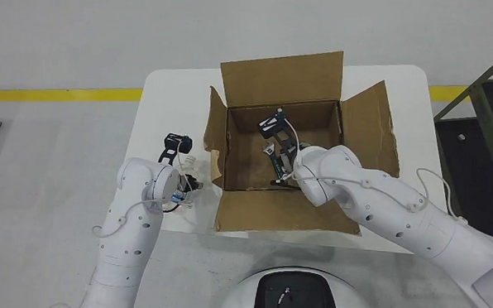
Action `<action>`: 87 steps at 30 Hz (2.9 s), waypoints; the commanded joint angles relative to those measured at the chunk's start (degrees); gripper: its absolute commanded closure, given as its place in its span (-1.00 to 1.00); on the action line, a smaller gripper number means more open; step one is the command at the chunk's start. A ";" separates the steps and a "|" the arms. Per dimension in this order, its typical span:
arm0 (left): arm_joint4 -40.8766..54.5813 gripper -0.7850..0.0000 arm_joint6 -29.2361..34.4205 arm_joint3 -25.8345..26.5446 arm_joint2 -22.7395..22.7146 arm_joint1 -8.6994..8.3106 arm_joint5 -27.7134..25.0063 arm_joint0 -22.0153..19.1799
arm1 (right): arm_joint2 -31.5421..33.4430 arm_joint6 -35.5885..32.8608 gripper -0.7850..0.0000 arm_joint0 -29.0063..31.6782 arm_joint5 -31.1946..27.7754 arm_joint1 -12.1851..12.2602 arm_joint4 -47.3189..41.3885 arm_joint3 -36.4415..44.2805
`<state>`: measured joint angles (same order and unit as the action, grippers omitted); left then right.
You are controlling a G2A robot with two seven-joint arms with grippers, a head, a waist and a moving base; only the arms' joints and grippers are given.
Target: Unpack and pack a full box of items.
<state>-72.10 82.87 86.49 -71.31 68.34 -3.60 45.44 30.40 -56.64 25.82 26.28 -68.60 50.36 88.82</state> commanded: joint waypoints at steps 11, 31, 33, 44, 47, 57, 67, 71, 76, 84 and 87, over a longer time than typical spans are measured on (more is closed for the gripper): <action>0.00 -1.00 0.00 0.00 0.00 0.00 0.00 0.00 | 1.75 9.36 1.00 8.00 4.48 0.05 12.17 5.05; 0.00 -1.00 0.00 0.00 0.00 0.00 0.00 0.00 | 2.64 9.66 1.00 9.96 5.85 -0.10 14.00 5.64; 0.00 -1.00 0.00 0.00 0.00 0.00 0.00 0.00 | 2.64 9.66 1.00 9.96 5.85 -0.10 14.00 5.64; 0.00 -1.00 0.00 0.00 0.00 0.00 0.00 0.00 | 2.76 12.91 1.00 8.66 0.44 -3.24 10.33 -2.36; 0.00 -1.00 0.00 0.00 0.00 0.00 0.00 0.00 | 2.18 12.19 1.00 6.73 -0.20 -4.65 9.88 -6.19; 0.00 -1.00 0.00 0.00 0.00 0.00 0.00 0.00 | 0.32 11.47 0.33 3.64 -1.33 -8.93 8.58 -14.33; 0.00 -1.00 0.00 0.00 0.00 0.00 0.00 0.00 | 0.38 11.88 0.24 2.75 -3.84 -11.75 8.25 -20.16; 0.00 -1.00 0.00 0.00 0.00 0.00 0.00 0.00 | 0.33 12.10 0.27 2.77 -4.45 -12.80 8.28 -21.65; 0.00 -1.00 0.00 0.00 0.00 0.00 0.00 0.00 | 0.26 12.23 0.33 2.69 -4.96 -14.12 8.48 -23.82; 0.00 -1.00 0.00 0.00 0.00 0.00 0.00 0.00 | 1.08 12.56 0.31 2.77 -5.70 -15.65 9.18 -26.49; 0.00 -1.00 0.00 0.00 0.00 0.00 0.00 0.00 | 1.38 12.51 0.31 2.91 -6.05 -16.16 9.39 -27.24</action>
<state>-72.10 82.87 86.49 -71.31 68.34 -3.60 45.44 31.72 -44.09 28.70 20.34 -84.66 59.76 61.72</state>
